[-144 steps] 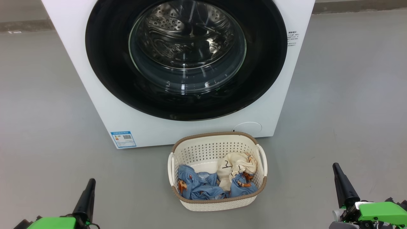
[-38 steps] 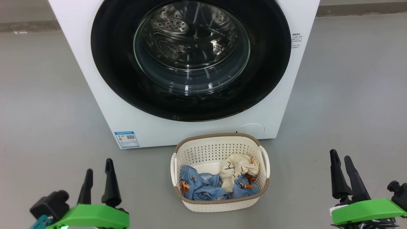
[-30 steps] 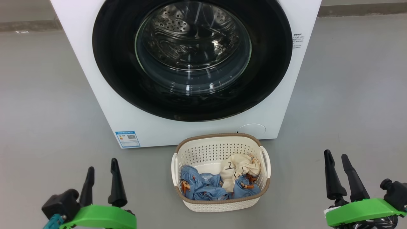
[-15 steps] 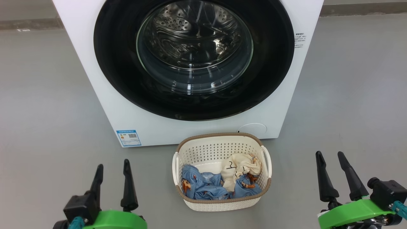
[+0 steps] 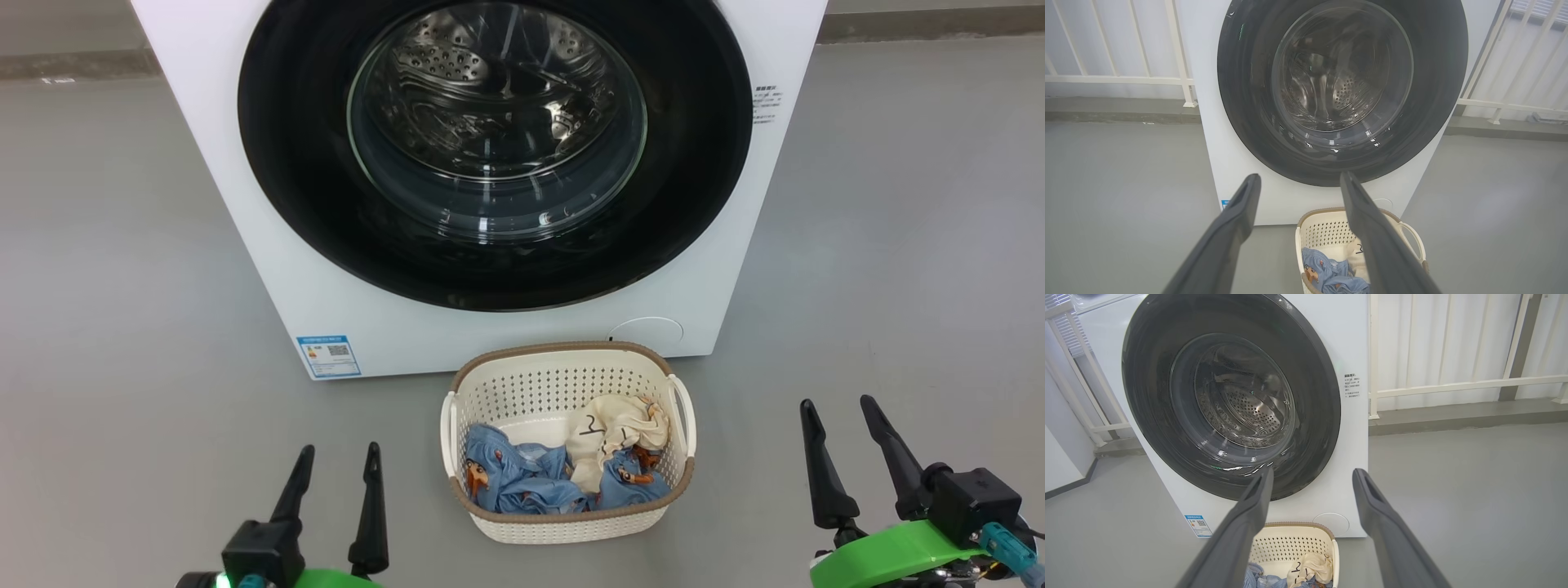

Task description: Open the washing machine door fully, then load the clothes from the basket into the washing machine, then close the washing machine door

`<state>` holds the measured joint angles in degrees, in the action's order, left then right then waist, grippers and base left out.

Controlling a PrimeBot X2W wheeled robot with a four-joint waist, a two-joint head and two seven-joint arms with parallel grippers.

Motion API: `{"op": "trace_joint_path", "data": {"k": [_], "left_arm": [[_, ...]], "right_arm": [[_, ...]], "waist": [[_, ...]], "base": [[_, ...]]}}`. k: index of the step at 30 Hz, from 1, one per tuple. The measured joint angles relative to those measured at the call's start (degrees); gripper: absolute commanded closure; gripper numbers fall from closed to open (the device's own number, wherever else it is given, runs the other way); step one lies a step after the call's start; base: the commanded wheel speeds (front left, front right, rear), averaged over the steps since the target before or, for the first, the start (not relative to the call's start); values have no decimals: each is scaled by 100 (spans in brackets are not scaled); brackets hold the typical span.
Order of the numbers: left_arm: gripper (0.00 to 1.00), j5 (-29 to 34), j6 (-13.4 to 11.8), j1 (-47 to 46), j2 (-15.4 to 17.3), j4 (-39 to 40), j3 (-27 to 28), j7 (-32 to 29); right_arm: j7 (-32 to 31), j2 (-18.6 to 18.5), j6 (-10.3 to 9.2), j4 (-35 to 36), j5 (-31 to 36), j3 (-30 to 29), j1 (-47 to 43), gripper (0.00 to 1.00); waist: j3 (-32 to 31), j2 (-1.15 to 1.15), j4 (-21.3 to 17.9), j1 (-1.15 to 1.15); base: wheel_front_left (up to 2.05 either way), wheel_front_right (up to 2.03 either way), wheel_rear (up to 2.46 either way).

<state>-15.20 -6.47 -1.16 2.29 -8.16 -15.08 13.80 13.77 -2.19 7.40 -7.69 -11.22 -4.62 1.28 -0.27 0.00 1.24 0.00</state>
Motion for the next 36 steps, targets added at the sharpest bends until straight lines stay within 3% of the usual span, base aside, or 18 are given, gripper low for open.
{"op": "trace_joint_path", "data": {"k": [36], "left_arm": [[0, 67, -93, -29, 5, -293, -18, 59]], "right_arm": [[54, -4, 0, -344, 96, 9, 30, 0]], "waist": [[8, 0, -12, 0]], "base": [[0, 0, 0]]}}
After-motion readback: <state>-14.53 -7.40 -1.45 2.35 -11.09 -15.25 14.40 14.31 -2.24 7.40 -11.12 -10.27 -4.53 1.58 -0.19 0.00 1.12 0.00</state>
